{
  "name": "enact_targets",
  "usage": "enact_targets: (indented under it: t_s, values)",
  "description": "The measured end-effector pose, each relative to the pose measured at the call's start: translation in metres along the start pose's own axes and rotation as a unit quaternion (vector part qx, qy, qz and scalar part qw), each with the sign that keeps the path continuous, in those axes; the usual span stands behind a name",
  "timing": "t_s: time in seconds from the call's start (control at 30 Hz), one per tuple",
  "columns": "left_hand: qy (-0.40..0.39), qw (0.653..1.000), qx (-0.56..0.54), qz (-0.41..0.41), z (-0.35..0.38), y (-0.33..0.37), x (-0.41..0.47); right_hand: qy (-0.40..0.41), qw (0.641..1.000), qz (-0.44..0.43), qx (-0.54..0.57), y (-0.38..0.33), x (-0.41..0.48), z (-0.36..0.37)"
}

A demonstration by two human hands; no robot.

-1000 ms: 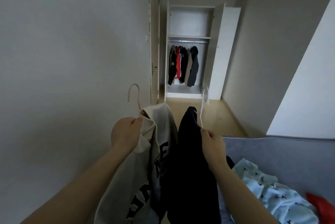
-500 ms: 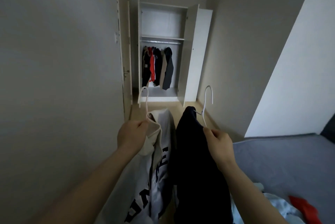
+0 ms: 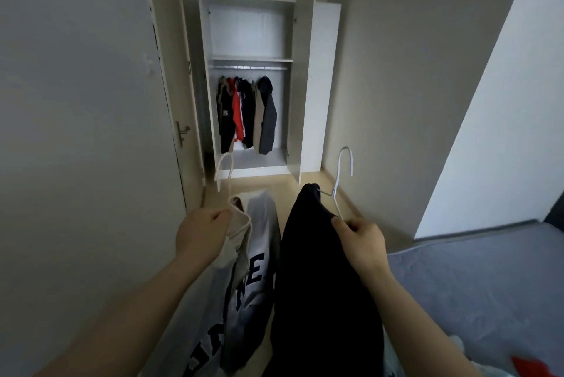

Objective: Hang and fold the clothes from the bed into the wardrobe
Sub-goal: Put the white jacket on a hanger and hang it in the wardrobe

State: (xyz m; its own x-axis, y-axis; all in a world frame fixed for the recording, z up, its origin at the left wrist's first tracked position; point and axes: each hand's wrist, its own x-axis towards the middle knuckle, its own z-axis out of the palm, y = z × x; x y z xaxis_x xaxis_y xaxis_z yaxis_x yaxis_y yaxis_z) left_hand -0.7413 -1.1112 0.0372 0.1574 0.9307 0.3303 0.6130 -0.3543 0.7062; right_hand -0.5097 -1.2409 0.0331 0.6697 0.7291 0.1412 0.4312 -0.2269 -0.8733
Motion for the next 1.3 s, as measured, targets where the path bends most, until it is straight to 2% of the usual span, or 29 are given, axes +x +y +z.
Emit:
enact_targets:
  t_s: [0.33, 0.5, 0.63, 0.77, 0.97, 1.17, 1.3]
  values:
    - [-0.013, 1.0, -0.014, 0.007, 0.073, -0.028, 0.11, 0.0, 1.0, 0.01, -0.029, 0.022, 0.114, 0.047]
    - [-0.072, 0.996, -0.037, 0.021, 0.125, -0.049, 0.171, -0.008, 0.999, 0.035, -0.038, 0.042, 0.154, 0.072]
    - [-0.143, 0.985, -0.1, 0.013, 0.175, -0.051, 0.215, 0.011, 0.993, 0.058, -0.098, 0.061, 0.184, 0.074]
    - [-0.177, 0.981, -0.071, 0.033, 0.23, -0.035, 0.246, 0.036, 0.987, 0.109, -0.111, 0.087, 0.211, 0.067]
    - [-0.233, 0.968, -0.04, 0.081, 0.33, 0.001, 0.282, 0.065, 0.98, 0.168, -0.087, 0.149, 0.273, 0.052]
    - [-0.294, 0.947, -0.018, 0.129, 0.436, 0.022, 0.295, 0.142, 0.952, 0.23, -0.145, 0.237, 0.304, 0.036]
    - [-0.33, 0.933, -0.007, 0.142, 0.495, 0.025, 0.291, 0.138, 0.924, 0.298, -0.196, 0.293, 0.299, 0.036]
